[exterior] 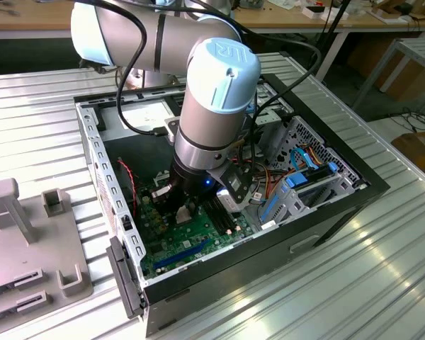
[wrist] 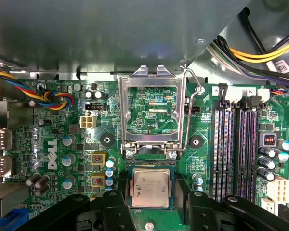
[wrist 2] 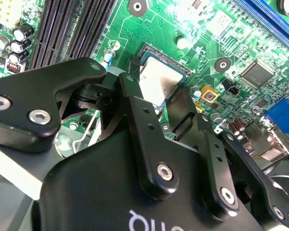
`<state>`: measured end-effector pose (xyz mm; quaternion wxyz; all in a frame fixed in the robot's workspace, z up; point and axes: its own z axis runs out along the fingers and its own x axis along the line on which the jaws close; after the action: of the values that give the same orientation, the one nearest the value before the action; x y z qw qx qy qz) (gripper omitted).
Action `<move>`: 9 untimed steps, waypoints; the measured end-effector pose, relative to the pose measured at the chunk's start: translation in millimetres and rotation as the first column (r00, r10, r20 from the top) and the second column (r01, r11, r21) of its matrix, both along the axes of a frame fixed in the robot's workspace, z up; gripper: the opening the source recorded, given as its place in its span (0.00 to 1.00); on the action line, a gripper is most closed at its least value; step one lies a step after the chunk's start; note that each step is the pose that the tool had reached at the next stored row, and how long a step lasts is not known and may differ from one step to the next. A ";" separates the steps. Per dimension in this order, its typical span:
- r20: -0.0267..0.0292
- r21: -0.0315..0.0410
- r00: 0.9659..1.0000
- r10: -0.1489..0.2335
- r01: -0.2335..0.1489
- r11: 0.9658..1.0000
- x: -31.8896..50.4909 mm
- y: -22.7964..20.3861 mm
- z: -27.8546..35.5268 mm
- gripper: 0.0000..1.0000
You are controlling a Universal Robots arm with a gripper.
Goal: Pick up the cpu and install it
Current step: 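Place the cpu into insertion slot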
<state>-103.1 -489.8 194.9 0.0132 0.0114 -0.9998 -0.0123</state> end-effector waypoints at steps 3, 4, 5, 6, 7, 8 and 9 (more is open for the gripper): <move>0.000 0.000 1.000 0.000 0.000 1.000 0.0 0.0 0.0 0.47; 0.000 0.000 1.000 0.000 0.000 1.000 0.0 0.0 0.0 0.47; 0.000 0.000 1.000 0.000 0.000 1.000 0.0 0.0 0.0 0.47; 0.000 0.000 1.000 0.000 0.000 1.000 0.0 0.0 0.0 0.47; 0.000 0.000 1.000 0.000 0.000 1.000 0.0 0.0 0.0 0.47; 0.000 0.001 1.000 0.000 0.000 1.000 0.0 0.0 -0.1 0.47; 0.000 0.001 1.000 0.000 0.000 1.000 0.0 0.0 -0.1 0.48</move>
<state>-103.2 -489.8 194.9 0.0134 0.0114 -0.9998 -0.0126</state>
